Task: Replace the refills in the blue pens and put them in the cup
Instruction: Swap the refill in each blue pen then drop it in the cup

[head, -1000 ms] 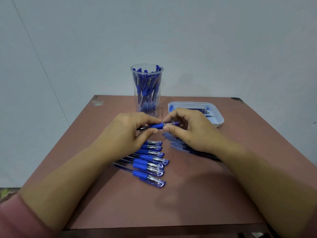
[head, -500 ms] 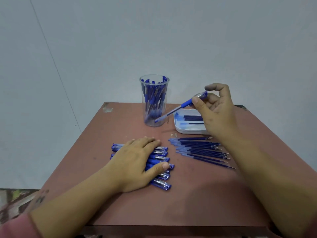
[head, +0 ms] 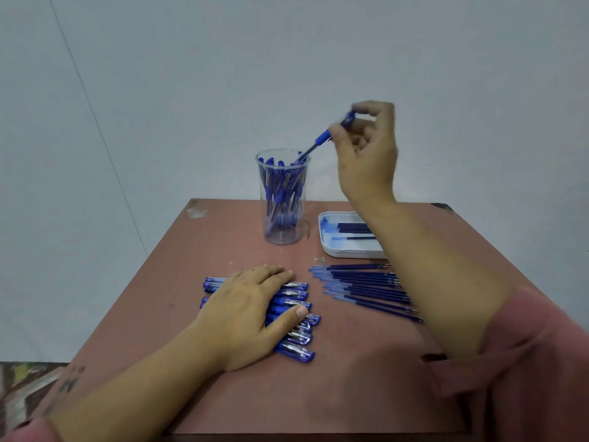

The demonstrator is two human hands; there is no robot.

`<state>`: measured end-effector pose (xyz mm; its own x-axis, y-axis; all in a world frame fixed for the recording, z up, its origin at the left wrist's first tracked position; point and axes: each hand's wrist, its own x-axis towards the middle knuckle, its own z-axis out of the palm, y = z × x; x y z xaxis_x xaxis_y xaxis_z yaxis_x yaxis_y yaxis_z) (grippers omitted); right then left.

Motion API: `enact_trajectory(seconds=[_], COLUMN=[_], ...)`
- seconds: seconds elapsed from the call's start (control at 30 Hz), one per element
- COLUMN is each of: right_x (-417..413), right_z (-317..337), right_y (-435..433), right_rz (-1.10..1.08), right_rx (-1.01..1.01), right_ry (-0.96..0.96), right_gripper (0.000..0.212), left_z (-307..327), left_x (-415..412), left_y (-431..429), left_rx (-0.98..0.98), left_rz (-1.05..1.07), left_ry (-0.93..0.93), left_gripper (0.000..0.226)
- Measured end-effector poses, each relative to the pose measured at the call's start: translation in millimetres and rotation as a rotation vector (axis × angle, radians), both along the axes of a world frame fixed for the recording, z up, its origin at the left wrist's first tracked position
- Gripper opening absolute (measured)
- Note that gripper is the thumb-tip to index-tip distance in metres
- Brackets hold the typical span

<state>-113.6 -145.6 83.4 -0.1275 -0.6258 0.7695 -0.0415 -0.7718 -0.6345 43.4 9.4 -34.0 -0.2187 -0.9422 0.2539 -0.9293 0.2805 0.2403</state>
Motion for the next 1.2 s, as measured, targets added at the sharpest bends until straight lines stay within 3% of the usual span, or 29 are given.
enact_trajectory(seconds=[0.2, 0.27, 0.4, 0.53, 0.7, 0.83, 1.07, 1.2], right_x=[10.5, 8.8, 0.9, -21.6, -49.8, -44.1, -27.5, -30.2], right_z=[-24.8, -31.2, -36.0, -46.1, -73.6, -84.4, -87.8, -82.8], right_y=[-18.7, -21.2, -12.7, 14.2, 44.2, 49.3, 50.0, 52.7], right_rz=[-0.003, -0.036, -0.066, -0.001, 0.203, 0.222, 0.182, 0.195], right_rx=[0.007, -0.007, -0.027, 0.02, 0.2, 0.114, 0.098, 0.213], right_ry=[0.449, 0.597, 0.611, 0.631, 0.971, 1.25, 1.331, 1.197], right_gripper=[0.008, 0.016, 0.027, 0.019, 0.016, 0.018, 0.016, 0.006], left_z=[0.7, 0.9, 0.6, 0.6, 3.1, 6.6, 10.3, 13.3], left_x=[0.6, 0.7, 1.0, 1.0, 2.6, 9.3, 13.3, 13.0], left_y=[-0.9, -1.0, -1.7, -2.4, -4.3, -4.7, -2.4, -7.6], left_rx=[-0.011, -0.012, -0.009, -0.001, 0.02, 0.019, -0.002, -0.039], left_rz=[0.0, -0.001, -0.005, -0.004, -0.017, 0.0, -0.022, -0.048], left_ry=[0.008, 0.007, 0.019, 0.03, 0.019, 0.031, 0.049, 0.084], left_gripper=[0.078, 0.078, 0.076, 0.077, 0.08, 0.083, 0.079, 0.063])
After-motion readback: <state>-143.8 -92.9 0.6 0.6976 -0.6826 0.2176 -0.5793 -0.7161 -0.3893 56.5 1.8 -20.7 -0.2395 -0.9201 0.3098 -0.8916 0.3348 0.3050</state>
